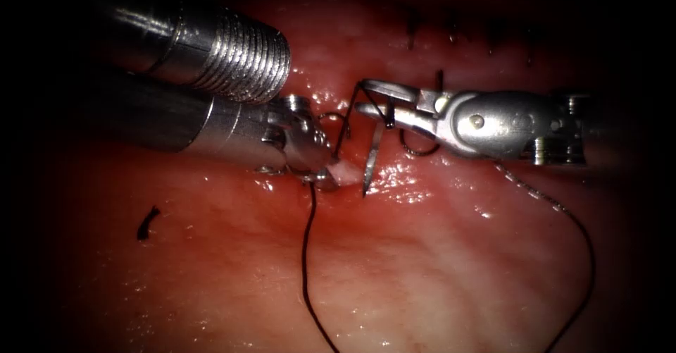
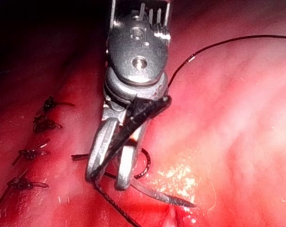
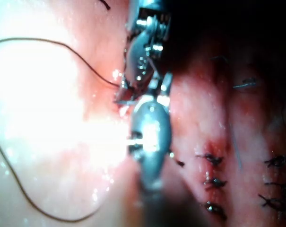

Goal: Wound Closure

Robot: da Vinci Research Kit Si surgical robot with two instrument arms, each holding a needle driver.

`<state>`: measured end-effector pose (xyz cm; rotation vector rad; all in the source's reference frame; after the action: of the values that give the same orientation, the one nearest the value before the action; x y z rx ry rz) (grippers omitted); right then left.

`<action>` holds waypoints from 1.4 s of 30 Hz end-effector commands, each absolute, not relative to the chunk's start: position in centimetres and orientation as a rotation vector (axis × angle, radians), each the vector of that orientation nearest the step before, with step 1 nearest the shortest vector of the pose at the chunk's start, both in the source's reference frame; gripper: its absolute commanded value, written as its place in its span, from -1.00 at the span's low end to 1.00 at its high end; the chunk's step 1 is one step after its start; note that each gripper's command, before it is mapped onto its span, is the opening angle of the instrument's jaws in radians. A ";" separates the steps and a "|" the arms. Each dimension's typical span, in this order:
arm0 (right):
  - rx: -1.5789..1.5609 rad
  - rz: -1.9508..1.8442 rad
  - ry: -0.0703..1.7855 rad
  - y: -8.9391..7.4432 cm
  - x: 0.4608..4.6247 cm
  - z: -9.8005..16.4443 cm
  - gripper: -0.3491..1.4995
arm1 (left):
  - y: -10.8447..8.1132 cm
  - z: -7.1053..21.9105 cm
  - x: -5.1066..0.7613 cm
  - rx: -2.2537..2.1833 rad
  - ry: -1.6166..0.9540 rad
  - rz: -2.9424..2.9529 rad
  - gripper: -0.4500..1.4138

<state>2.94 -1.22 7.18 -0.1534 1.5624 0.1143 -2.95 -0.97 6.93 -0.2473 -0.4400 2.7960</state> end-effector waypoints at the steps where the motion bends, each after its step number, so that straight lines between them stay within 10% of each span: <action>1: -0.163 0.092 1.563 -1.2 3.07 7.3 -1.00 | -1.0 7.0 -3.02 -0.257 -0.453 2.793 -0.28; 33: -0.255 -0.090 1.479 -1.5 3.13 7.7 -1.00 | -0.9 6.5 -2.99 -0.398 -0.502 2.746 -0.39; 42: -0.243 -0.021 1.460 -1.4 3.04 7.7 -1.00 | -1.1 6.2 -3.17 -0.454 -0.450 2.732 -0.68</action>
<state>2.96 -1.42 7.66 -0.2411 1.4567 -0.0199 -3.13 -1.16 6.13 -0.4563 -0.4567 2.7338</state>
